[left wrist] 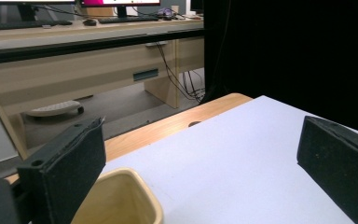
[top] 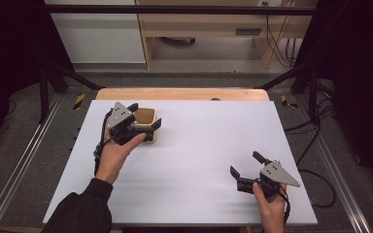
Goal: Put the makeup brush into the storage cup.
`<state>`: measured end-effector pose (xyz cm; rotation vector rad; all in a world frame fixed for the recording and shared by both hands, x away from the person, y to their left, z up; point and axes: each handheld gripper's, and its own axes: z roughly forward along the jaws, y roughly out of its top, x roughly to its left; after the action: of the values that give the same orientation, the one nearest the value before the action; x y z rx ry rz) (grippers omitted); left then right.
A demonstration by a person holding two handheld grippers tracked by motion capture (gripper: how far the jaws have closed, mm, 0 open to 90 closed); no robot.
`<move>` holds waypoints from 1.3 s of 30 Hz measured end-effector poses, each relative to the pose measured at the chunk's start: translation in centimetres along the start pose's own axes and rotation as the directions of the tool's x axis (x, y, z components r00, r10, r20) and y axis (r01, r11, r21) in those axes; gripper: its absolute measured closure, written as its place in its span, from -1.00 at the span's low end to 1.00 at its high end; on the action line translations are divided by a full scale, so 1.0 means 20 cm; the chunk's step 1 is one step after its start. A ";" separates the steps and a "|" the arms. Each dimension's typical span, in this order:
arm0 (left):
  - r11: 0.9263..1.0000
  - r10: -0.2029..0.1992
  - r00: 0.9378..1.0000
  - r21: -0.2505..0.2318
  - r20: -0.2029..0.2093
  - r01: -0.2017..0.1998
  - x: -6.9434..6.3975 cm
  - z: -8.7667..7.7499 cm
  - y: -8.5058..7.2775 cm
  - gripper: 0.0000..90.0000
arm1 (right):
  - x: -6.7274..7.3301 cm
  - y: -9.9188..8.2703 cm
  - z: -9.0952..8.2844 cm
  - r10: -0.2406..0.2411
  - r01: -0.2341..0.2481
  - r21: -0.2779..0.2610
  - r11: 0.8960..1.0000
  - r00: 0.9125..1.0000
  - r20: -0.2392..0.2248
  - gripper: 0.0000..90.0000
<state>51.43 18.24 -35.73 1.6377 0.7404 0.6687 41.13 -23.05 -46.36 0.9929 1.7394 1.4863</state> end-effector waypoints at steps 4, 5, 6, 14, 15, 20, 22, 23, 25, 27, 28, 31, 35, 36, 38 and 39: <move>1.000 0.011 1.000 0.005 0.016 -0.011 -0.02 0.00 -0.01 -0.98 | 0.00 0.00 0.00 0.000 0.000 0.000 1.000 1.000 -0.001 -0.93; 1.000 0.008 1.000 0.005 0.020 -0.008 -0.03 0.00 -0.01 -0.98 | 0.00 0.00 0.00 0.001 -0.001 -0.001 1.000 1.000 -0.001 -0.93; 1.000 0.011 1.000 0.004 0.024 -0.011 -0.03 0.00 -0.02 -0.98 | 0.00 0.00 0.00 0.000 0.000 -0.001 1.000 1.000 -0.001 -0.93; 1.000 0.013 0.998 0.007 0.057 -0.013 -0.08 -0.01 -0.08 -0.97 | 0.00 0.00 -0.01 0.003 -0.003 -0.003 1.000 1.000 0.001 -0.93; 1.000 0.014 0.998 0.009 0.059 -0.014 -0.09 -0.01 -0.09 -0.97 | 0.00 0.00 -0.01 0.000 0.000 -0.004 1.000 1.000 0.001 -0.93; 1.000 0.020 0.997 0.006 0.080 -0.020 -0.12 -0.02 -0.13 -0.97 | 0.00 0.00 -0.01 0.002 -0.002 -0.002 1.000 1.000 0.004 -0.93; 1.000 0.024 0.996 0.005 0.089 -0.025 -0.13 -0.03 -0.14 -0.97 | 0.00 0.00 -0.01 -0.001 0.001 0.000 1.000 1.000 0.002 -0.93; 1.000 0.029 0.995 0.006 0.094 -0.030 -0.13 -0.03 -0.14 -0.96 | 0.00 0.00 -0.01 0.000 0.000 0.000 1.000 1.000 0.003 -0.93; 0.999 0.032 0.994 0.006 0.102 -0.033 -0.14 -0.03 -0.15 -0.96 | 0.00 0.00 -0.01 -0.001 0.001 -0.002 1.000 1.000 0.001 -0.93; 0.999 0.031 0.994 0.004 0.108 -0.031 -0.15 -0.03 -0.17 -0.96 | 0.00 0.00 -0.01 -0.002 0.002 0.000 1.000 1.000 0.003 -0.93; 0.999 0.034 0.993 0.006 0.110 -0.035 -0.16 -0.03 -0.17 -0.96 | 0.00 0.00 -0.01 0.002 -0.002 0.001 1.000 1.000 0.005 -0.93; 0.999 0.038 0.992 0.011 0.121 -0.039 -0.17 -0.04 -0.19 -0.96 | 0.00 0.00 -0.01 -0.002 0.002 0.001 1.000 1.000 0.003 -0.93; 0.999 0.039 0.991 0.013 0.128 -0.041 -0.18 -0.04 -0.21 -0.96 | 0.00 0.00 -0.01 -0.006 0.006 0.000 1.000 1.000 0.001 -0.93; 0.999 0.039 0.991 0.013 0.128 -0.041 -0.18 -0.04 -0.22 -0.96 | 0.00 0.00 -0.01 -0.006 0.006 0.001 1.000 1.000 0.002 -0.93; 0.999 0.040 0.991 0.016 0.129 -0.042 -0.18 -0.04 -0.23 -0.96 | 0.00 0.00 -0.01 -0.006 0.006 0.001 1.000 1.000 0.002 -0.93; 0.999 0.037 0.991 0.017 0.132 -0.040 -0.18 -0.04 -0.23 -0.96 | 0.00 0.00 -0.01 -0.009 0.009 0.000 1.000 1.000 0.002 -0.93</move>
<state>47.99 16.53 -40.33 1.7006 0.6234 0.5764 40.99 -23.18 -46.38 0.9854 1.7399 1.4789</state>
